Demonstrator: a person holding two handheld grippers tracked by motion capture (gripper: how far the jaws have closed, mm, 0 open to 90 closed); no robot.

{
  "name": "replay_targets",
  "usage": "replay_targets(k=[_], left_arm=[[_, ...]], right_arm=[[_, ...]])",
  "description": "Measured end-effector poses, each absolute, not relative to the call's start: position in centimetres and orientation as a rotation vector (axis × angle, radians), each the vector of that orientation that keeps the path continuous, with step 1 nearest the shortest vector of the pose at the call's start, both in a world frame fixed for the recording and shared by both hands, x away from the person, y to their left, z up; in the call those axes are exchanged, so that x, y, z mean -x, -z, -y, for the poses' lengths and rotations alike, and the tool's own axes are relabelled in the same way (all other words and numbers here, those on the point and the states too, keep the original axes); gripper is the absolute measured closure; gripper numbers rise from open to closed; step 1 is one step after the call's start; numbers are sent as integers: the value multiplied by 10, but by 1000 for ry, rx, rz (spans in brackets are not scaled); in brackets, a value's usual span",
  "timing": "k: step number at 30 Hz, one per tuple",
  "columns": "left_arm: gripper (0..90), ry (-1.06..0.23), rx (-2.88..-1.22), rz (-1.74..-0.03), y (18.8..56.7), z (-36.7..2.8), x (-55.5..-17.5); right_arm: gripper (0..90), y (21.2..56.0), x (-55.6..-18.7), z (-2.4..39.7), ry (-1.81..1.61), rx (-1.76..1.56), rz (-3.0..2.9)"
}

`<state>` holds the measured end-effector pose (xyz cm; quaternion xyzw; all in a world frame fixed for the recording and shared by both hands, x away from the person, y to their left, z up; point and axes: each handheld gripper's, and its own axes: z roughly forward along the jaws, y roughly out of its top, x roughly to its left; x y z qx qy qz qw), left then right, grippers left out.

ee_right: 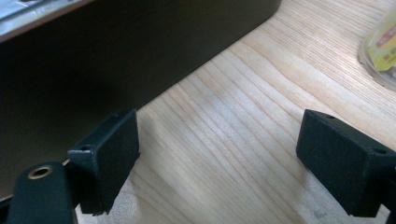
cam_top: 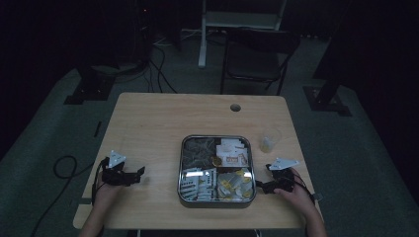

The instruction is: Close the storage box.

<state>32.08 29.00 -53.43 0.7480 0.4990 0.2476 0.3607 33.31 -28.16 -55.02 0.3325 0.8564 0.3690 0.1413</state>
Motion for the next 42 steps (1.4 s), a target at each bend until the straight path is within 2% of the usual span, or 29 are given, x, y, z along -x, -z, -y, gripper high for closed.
replay_targets(k=[9,26,31,34,42], left_arm=[[6,-664,-1918,-1353,536,-302,-308],[7,-774,-1861,-1625,540,-324,-293],[7,-842,-1898,-1662,544,-322,-290],[6,-842,-1890,-1669,545,-323,-289],[7,-962,-1819,-1755,545,-325,-287]], right_arm=[[127,550,-333,282,-1065,-960,-2472],[127,550,-333,282,-1066,-960,-2472],[127,550,-333,282,-1066,-960,-2472],[127,550,-333,282,-1066,-960,-2472],[127,550,-333,282,-1066,-960,-2472]])
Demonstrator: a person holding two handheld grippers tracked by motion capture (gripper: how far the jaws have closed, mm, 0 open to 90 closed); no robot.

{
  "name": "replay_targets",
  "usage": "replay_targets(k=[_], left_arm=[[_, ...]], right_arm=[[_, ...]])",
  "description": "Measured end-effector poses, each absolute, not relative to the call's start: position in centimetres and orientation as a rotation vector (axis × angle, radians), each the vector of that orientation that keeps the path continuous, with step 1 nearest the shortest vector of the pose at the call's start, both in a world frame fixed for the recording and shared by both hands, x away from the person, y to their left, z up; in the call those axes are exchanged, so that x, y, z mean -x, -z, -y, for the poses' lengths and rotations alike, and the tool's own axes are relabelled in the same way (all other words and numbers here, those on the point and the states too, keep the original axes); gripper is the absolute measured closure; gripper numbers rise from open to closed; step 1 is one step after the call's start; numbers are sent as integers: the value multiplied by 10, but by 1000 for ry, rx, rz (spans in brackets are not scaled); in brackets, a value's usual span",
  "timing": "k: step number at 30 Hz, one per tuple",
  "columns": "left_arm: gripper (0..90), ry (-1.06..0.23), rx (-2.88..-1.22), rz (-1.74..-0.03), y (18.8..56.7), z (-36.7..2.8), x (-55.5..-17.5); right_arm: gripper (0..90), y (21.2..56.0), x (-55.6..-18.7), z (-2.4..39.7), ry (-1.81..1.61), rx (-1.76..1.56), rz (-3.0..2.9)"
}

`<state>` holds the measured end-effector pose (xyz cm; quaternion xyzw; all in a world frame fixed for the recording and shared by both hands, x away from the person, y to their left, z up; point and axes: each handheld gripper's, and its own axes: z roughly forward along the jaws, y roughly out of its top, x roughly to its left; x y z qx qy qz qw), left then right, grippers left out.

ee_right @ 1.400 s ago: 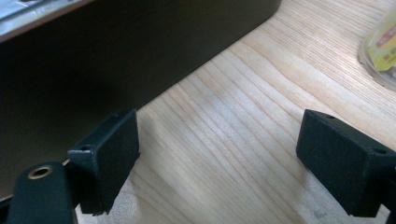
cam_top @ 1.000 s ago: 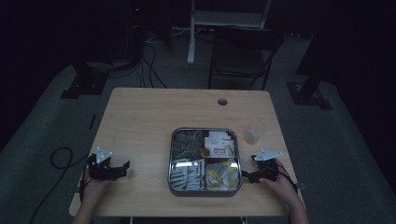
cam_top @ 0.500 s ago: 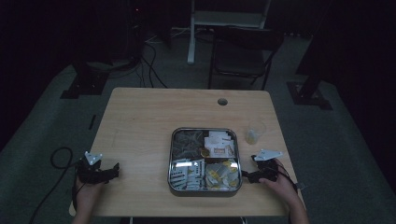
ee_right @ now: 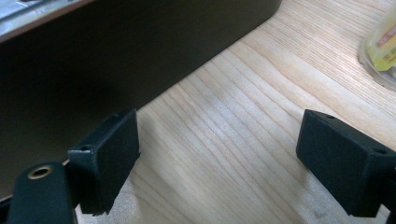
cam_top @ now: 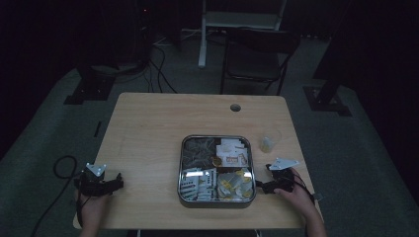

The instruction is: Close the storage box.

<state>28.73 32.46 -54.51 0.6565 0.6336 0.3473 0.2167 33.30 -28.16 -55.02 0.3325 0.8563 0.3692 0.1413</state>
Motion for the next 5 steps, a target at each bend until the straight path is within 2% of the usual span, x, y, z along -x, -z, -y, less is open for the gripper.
replay_targets(k=[5], left_arm=[[7,-962,-1819,-1763,545,-326,-288]], right_arm=[[127,550,-333,282,-1066,-960,-2472]])
